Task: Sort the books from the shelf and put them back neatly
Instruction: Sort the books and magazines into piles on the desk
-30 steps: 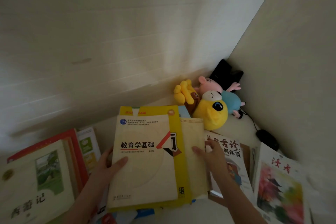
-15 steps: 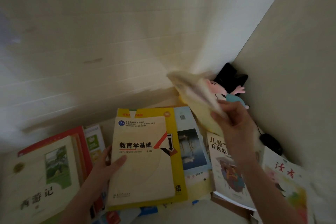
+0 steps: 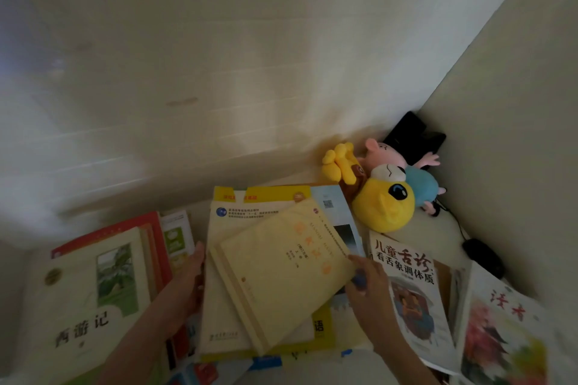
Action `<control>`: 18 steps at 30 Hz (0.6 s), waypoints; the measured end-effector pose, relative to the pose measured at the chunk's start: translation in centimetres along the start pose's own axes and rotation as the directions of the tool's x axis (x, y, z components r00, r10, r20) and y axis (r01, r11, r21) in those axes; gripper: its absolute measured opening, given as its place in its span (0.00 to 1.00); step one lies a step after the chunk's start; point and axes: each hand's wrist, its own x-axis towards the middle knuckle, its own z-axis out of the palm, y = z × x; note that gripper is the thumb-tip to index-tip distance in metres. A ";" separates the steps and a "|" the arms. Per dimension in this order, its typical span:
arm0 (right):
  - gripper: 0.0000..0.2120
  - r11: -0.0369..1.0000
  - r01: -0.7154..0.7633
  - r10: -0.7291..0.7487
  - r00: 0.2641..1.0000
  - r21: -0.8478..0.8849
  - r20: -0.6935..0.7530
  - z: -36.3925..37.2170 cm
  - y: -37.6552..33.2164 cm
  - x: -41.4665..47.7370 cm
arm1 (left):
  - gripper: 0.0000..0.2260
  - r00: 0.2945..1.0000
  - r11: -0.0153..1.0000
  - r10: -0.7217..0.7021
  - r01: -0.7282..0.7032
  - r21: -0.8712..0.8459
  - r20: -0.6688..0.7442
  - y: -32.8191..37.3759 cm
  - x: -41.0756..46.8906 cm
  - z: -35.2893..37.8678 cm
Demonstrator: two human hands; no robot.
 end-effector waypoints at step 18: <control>0.11 0.921 -0.090 0.055 0.993 0.378 0.103 -0.3 -5.9 6.4 | 0.12 0.993 0.996 0.065 -0.071 0.052 0.099 -0.4 -0.1 -0.9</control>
